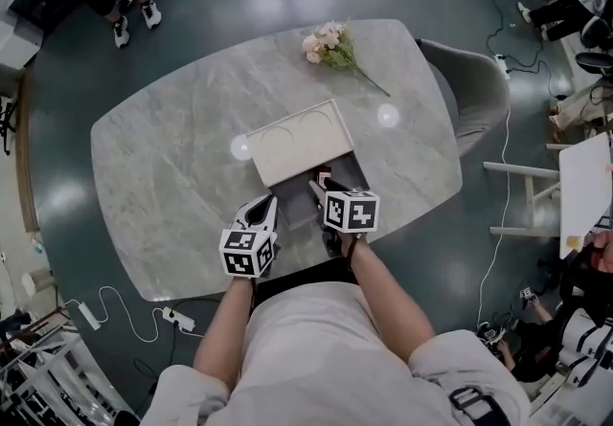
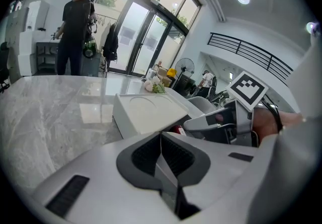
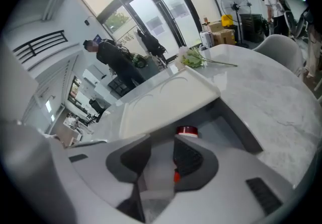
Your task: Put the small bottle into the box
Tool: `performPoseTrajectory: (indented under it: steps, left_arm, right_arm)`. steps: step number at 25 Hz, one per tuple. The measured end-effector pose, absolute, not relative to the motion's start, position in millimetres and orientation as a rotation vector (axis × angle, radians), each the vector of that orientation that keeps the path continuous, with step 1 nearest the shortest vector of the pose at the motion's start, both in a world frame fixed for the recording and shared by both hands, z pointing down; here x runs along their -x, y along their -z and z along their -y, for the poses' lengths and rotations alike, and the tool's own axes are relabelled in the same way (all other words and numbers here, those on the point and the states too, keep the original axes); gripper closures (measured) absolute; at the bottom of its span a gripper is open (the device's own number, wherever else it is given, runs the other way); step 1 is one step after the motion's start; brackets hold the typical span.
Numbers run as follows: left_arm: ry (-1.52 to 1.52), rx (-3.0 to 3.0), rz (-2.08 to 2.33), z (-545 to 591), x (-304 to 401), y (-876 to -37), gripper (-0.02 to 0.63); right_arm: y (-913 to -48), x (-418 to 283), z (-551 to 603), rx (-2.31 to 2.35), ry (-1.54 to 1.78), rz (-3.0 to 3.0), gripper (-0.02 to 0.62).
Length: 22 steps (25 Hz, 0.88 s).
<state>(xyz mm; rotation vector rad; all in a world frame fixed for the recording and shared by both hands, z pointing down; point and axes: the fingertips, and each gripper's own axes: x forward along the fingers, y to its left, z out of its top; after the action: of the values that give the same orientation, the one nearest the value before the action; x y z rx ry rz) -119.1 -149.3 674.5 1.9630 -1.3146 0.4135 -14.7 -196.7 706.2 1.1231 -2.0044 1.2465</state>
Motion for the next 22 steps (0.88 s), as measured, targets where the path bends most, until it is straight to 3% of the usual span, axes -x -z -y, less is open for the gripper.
performPoseTrajectory:
  steps: [1, 2, 4, 22]
  left_arm:
    - [-0.408, -1.972, 1.318, 149, 119, -671, 0.579]
    - [-0.401, -1.982, 1.321, 149, 118, -667, 0.579]
    - [-0.388, -2.002, 1.326, 145, 118, -657, 0.578]
    - [-0.181, -2.264, 1.533, 129, 120, -511, 0.578]
  right_arm:
    - [-699, 17, 195, -1.111, -1.233, 2.041, 0.481]
    - [-692, 18, 193, -1.102, -1.22, 2.075, 0.519]
    - [-677, 20, 185, -1.092, -1.184, 2.131, 0.546]
    - [-494, 15, 148, -1.323, -0.334, 2.511, 0.569]
